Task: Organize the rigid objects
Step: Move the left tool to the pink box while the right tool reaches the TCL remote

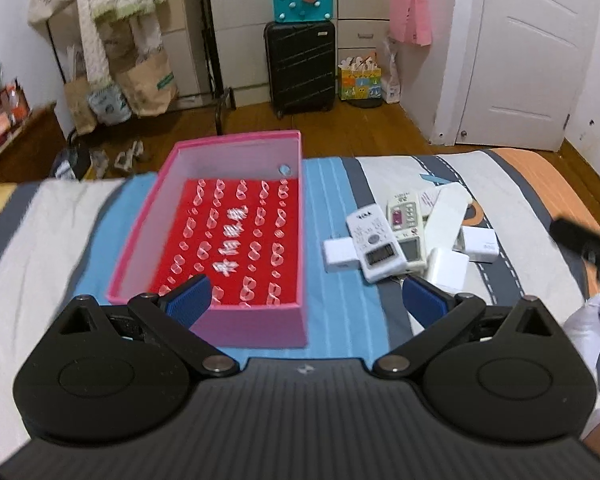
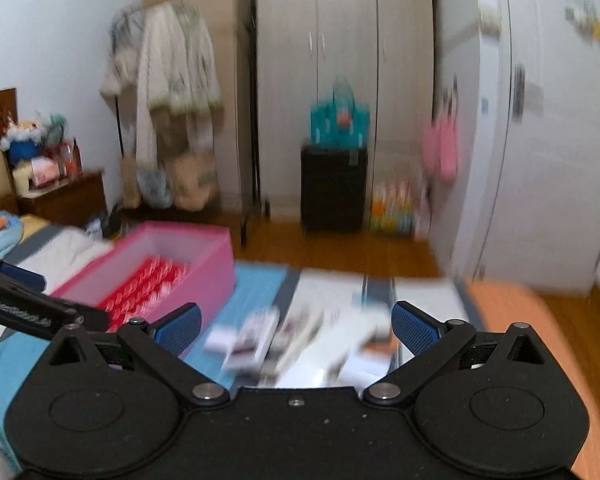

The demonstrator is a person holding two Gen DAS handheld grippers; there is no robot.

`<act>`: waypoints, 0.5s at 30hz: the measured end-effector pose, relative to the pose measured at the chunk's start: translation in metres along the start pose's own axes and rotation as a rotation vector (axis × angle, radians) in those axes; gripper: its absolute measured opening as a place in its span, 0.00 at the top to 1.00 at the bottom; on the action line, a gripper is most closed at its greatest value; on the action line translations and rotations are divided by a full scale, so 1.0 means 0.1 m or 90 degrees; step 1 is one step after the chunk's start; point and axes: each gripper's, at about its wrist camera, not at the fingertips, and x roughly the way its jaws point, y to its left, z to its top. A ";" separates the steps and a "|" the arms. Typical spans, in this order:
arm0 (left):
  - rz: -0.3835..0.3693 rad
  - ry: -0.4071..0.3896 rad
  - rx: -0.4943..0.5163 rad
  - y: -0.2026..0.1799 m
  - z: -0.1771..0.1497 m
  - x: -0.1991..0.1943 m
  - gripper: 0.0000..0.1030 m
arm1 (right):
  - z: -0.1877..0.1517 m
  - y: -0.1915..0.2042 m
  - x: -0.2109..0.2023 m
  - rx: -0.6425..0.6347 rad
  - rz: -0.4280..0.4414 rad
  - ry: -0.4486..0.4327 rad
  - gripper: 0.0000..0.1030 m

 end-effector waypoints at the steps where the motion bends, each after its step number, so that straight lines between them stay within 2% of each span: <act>1: 0.002 -0.004 0.008 0.05 0.04 -0.03 0.01 | 0.06 0.02 0.01 -0.024 -0.010 -0.010 0.01; 5: -0.018 0.006 0.027 0.29 0.23 -0.14 0.02 | 0.30 0.05 0.01 -0.018 -0.016 -0.009 0.01; 6: -0.029 0.006 0.028 0.35 0.27 -0.17 0.02 | 0.36 0.05 0.03 -0.014 -0.012 0.020 0.01; 8: -0.052 0.010 0.031 0.48 0.34 -0.24 0.02 | 0.48 0.05 0.08 -0.002 0.033 0.102 0.03; 9: -0.062 0.012 0.033 0.53 0.38 -0.25 0.02 | 0.53 0.04 0.08 0.019 0.049 0.121 0.04; 12: -0.066 0.019 0.055 0.64 0.51 -0.23 0.02 | 0.67 0.01 0.18 0.072 0.094 0.215 0.04; 15: -0.073 0.033 0.048 0.72 0.62 -0.11 0.02 | 0.74 0.03 0.32 0.085 0.091 0.295 0.08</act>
